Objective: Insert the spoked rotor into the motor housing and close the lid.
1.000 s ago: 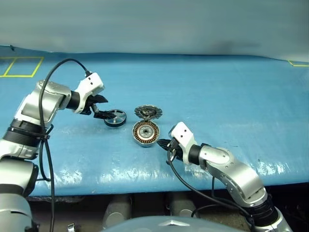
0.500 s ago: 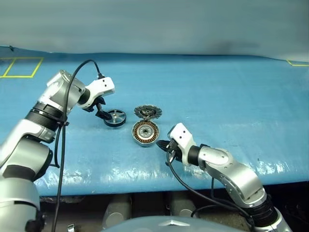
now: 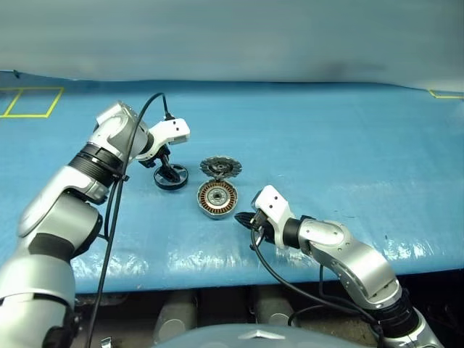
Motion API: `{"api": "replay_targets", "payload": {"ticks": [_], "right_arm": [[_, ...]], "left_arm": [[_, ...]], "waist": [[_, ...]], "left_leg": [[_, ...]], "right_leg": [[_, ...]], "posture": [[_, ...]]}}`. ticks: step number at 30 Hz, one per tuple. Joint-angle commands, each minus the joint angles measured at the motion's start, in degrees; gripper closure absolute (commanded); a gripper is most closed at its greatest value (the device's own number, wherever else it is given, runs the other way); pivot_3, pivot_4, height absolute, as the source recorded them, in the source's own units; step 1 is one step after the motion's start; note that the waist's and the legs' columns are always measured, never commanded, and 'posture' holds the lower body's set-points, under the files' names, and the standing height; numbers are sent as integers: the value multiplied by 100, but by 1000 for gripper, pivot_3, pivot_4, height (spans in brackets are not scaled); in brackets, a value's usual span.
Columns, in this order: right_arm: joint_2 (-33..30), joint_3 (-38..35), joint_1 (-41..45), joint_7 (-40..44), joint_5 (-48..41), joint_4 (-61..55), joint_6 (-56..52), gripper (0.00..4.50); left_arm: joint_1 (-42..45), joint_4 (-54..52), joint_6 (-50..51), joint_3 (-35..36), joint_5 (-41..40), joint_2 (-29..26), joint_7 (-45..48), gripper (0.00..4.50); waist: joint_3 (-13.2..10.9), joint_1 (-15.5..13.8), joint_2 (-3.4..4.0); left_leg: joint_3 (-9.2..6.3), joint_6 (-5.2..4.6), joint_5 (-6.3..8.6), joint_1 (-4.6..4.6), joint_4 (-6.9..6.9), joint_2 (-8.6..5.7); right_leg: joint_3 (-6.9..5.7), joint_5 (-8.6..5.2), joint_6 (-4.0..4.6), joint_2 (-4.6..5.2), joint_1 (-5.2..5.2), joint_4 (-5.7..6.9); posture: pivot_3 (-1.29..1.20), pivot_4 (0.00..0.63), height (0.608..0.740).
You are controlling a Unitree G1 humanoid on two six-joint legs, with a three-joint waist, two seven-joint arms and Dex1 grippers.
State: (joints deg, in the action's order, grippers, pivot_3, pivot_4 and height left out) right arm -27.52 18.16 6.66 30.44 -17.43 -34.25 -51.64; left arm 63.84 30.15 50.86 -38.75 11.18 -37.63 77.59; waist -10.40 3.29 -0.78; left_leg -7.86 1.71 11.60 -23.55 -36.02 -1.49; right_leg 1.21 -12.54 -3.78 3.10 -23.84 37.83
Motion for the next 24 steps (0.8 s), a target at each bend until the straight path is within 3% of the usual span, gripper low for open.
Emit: {"api": "replay_targets", "payload": {"ticks": [1, 14, 17, 20, 24], "right_arm": [[-15, -95, 31, 25, -119, -200, -30, 4483], [20, -63, 74, -2, -131, -183, -76, 4483], [11, -57, 100, -11, -140, -165, -69, 4500], [3, -61, 109, -22, -148, -165, -70, 4500], [-5, -79, 95, -46, -150, -177, -75, 4500]], "left_arm": [[216, 122, 27, -41, 192, 6, 37, 0], [257, 387, 98, -46, 505, 6, 93, 0], [244, 334, 139, -13, 483, 32, 117, 663], [243, 324, 154, -10, 498, 54, 95, 1658], [251, 369, 133, -5, 509, 99, 64, 1658]], "waist": [[0, 10, 0], [0, 11, 0], [0, 12, 0], [0, 12, 0], [0, 11, 0]], "left_leg": [[0, 0, 0, 0, 0, 0], [-1, 0, 0, 0, -4, -1], [-1, 0, 0, 0, -4, -1], [-1, 0, 0, 0, -4, -1], [-1, 0, 0, 0, -4, -1]], "right_leg": [[0, 0, 0, 0, 0, 1], [0, 1, -1, 0, 1, 2], [0, 1, -1, 0, 1, 4], [0, 1, -1, 0, 1, 4], [0, 1, -1, 0, 1, 4]], "posture": [[0, 150, 740], [0, 150, 740], [0, 150, 740], [0, 150, 740], [0, 150, 740]]}}
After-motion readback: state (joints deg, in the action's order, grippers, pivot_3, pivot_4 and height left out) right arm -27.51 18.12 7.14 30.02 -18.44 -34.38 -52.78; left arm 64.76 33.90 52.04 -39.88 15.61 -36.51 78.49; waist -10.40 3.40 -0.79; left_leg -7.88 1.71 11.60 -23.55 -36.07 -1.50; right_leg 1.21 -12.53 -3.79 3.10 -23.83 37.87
